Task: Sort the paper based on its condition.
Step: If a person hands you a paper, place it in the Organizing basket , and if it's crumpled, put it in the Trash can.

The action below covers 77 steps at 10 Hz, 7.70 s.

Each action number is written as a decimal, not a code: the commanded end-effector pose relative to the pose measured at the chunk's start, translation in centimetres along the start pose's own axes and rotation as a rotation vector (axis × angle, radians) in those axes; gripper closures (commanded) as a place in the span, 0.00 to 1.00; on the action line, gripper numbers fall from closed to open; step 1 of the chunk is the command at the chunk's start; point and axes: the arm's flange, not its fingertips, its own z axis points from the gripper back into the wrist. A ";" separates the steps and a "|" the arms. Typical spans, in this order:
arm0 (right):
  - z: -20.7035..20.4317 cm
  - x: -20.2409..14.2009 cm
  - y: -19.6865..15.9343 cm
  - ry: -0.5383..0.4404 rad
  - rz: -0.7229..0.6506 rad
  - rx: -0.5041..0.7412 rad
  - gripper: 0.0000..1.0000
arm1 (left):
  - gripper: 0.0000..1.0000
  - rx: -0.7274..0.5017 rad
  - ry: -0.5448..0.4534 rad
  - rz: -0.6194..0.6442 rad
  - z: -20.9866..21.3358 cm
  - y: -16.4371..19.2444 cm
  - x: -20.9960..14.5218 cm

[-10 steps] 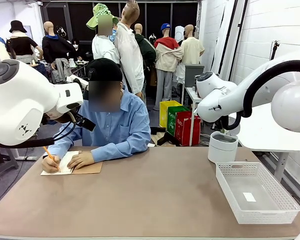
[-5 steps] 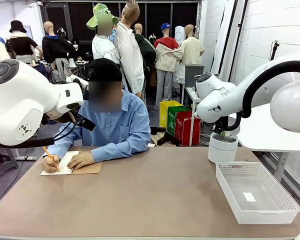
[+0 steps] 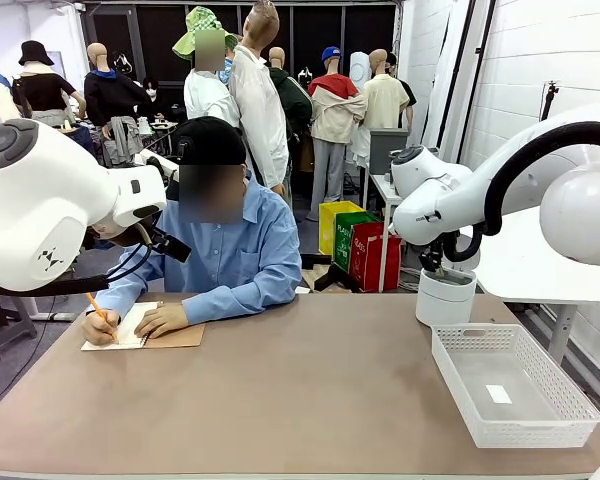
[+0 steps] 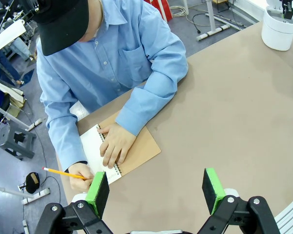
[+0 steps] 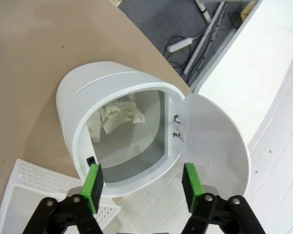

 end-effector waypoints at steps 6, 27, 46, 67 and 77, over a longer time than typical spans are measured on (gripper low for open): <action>1.2 0.3 0.2 -0.002 -0.004 0.008 0.00 | 0.00 0.008 -0.003 -0.014 -0.1 0.0 -0.1; 13.2 -5.4 6.9 -0.505 0.147 0.337 0.00 | 0.00 0.008 -0.003 -0.014 -0.1 0.0 -0.1; 14.8 -17.8 7.7 -1.049 0.385 0.600 0.00 | 0.00 0.008 -0.003 -0.014 -0.1 0.0 -0.1; 16.6 -16.9 8.3 -1.066 0.243 0.675 0.00 | 0.00 0.008 -0.003 -0.014 -0.1 0.0 -0.1; 16.6 -16.9 8.3 -1.066 0.243 0.675 0.00 | 0.00 0.008 -0.003 -0.014 -0.1 0.0 -0.1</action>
